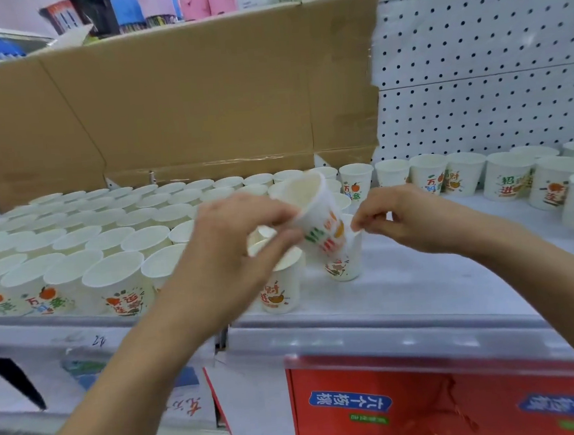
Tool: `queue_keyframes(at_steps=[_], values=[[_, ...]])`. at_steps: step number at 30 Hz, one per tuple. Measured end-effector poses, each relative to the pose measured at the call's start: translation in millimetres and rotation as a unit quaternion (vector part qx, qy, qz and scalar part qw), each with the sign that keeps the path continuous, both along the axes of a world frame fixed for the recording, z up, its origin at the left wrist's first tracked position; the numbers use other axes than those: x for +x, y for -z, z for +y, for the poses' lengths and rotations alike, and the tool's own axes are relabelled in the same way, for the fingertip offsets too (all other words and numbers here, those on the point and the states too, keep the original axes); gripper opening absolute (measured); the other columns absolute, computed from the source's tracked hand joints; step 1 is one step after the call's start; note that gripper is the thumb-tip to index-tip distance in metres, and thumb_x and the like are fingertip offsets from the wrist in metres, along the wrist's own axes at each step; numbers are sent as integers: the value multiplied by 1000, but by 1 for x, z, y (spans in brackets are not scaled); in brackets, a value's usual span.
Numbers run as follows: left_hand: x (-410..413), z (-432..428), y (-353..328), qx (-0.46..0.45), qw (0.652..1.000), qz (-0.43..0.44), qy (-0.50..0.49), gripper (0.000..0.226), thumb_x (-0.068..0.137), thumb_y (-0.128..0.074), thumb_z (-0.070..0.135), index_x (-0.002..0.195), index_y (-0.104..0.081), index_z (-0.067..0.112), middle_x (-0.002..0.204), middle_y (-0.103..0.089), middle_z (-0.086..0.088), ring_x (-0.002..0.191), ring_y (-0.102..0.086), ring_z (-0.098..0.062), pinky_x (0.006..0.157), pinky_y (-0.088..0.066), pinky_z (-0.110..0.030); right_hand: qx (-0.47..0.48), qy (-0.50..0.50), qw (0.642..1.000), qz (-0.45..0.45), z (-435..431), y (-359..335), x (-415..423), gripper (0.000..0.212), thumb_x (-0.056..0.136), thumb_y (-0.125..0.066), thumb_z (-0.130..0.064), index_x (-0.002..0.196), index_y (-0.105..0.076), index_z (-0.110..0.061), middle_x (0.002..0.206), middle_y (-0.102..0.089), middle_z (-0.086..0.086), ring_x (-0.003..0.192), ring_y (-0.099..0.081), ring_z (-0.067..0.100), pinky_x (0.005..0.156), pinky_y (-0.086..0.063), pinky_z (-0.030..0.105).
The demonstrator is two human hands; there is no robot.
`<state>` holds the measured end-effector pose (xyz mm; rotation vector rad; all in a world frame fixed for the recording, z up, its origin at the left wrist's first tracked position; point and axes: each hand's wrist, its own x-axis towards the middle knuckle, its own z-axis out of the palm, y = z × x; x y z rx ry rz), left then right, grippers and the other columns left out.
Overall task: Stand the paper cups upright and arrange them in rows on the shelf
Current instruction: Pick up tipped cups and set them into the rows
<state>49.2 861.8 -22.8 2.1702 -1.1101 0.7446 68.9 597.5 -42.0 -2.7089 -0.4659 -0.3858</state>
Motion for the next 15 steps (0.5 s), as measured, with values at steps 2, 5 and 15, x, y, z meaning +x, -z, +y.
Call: queue_keyframes(at_steps=[2,5,15], values=[[1,10,-10,-45,998,0,-32,13,86,-63,28,99,-66,33,92,-56,32,90,-53,6,80,-38,-7,11,18,1000,3,1,4,0,30,94,-54,-10,110,-67,-33,109,-61,-13,89,-53,2,76,-38,12],[5,20,-11,-65,995,12,-75,19,86,-66,19,98,-63,34,92,-54,34,90,-50,12,76,-33,0,60,32,997,26,2,11,-5,48,91,-54,-8,128,-53,-39,128,-53,-12,102,-53,3,85,-45,21],[8,28,-6,-74,992,26,-104,19,86,-68,20,98,-66,34,93,-57,30,91,-51,10,76,-34,-1,188,87,978,-32,41,46,1,80,76,-77,-36,142,-32,-28,139,-43,-5,107,-49,9,93,-48,34]])
